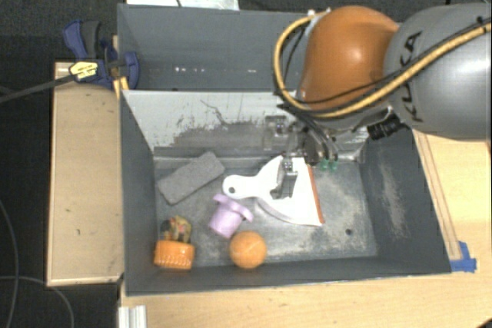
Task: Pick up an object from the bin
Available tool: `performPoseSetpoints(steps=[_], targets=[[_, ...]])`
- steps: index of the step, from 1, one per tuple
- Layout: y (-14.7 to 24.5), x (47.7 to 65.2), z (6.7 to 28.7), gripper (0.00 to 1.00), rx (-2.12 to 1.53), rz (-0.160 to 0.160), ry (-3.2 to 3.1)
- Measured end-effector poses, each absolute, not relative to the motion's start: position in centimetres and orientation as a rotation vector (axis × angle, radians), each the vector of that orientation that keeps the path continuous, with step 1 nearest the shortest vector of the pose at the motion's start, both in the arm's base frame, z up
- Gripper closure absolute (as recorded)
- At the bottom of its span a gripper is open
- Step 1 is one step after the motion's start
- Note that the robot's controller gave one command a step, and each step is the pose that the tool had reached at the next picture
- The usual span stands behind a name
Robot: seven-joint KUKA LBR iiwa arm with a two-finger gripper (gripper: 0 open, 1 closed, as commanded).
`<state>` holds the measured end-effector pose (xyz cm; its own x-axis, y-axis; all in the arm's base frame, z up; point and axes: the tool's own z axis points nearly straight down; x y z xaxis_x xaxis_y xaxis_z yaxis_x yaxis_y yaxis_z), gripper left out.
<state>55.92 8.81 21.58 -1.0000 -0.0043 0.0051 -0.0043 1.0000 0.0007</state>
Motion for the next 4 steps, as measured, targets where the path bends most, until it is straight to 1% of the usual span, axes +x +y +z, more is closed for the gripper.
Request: performPoseSetpoints(steps=[1, 2, 3, 4], targets=[[8.8, 56.1, 22.0, 0.0, 0.004, -0.002, -3.144], [8.7, 55.6, 18.9, 0.0, 0.087, -0.002, -3.151], [8.3, 54.6, 12.8, 0.0, 0.146, -0.002, -3.145], [7.4, 54.9, 8.7, 0.0, -0.031, -0.003, -3.143]])
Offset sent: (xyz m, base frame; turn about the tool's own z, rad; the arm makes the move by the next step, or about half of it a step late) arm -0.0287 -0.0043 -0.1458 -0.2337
